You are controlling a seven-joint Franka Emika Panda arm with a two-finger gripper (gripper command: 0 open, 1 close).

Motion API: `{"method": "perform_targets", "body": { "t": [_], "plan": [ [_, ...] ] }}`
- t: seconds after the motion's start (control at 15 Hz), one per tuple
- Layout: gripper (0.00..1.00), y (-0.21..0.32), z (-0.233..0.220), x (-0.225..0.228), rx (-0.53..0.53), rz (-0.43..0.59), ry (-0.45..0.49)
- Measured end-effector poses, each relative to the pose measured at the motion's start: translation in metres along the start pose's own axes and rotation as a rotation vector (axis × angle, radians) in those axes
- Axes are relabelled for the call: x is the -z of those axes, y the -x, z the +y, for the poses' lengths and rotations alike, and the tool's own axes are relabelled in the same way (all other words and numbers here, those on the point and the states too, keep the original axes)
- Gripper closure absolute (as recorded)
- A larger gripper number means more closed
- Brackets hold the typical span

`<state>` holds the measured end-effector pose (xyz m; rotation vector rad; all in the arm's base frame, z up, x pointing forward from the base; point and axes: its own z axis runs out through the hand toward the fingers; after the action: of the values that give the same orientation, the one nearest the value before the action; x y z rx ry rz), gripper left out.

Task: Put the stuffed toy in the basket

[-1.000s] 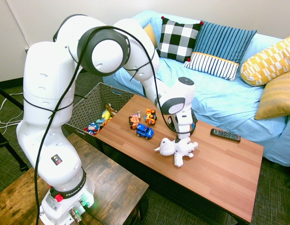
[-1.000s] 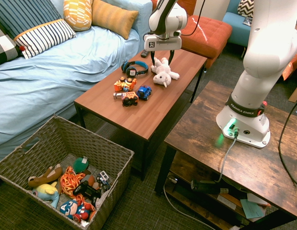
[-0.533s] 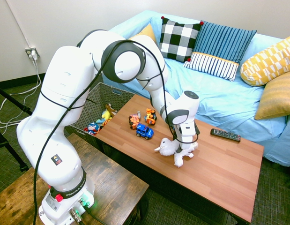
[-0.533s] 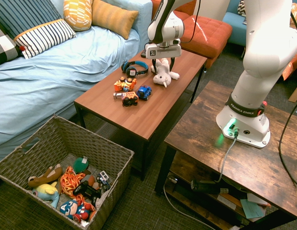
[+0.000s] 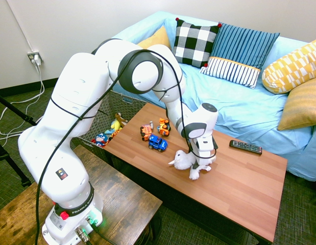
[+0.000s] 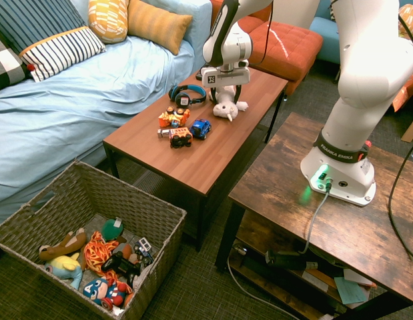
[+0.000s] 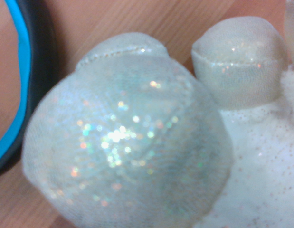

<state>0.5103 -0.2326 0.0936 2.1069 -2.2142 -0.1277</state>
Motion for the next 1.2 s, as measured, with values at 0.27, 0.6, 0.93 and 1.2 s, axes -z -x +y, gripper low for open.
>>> {"method": "perform_targets", "body": {
  "t": [0.27,0.6,0.93,1.2],
  "plan": [
    [1.0,0.002,-0.001,0.0,0.015,-0.015,-0.006],
    [1.0,0.003,-0.002,0.0,0.052,-0.025,-0.011],
    [1.0,-0.007,-0.003,0.011,0.117,-0.025,-0.063],
    [1.0,-0.012,-0.006,0.044,0.129,-0.027,-0.12]
  ]
}}
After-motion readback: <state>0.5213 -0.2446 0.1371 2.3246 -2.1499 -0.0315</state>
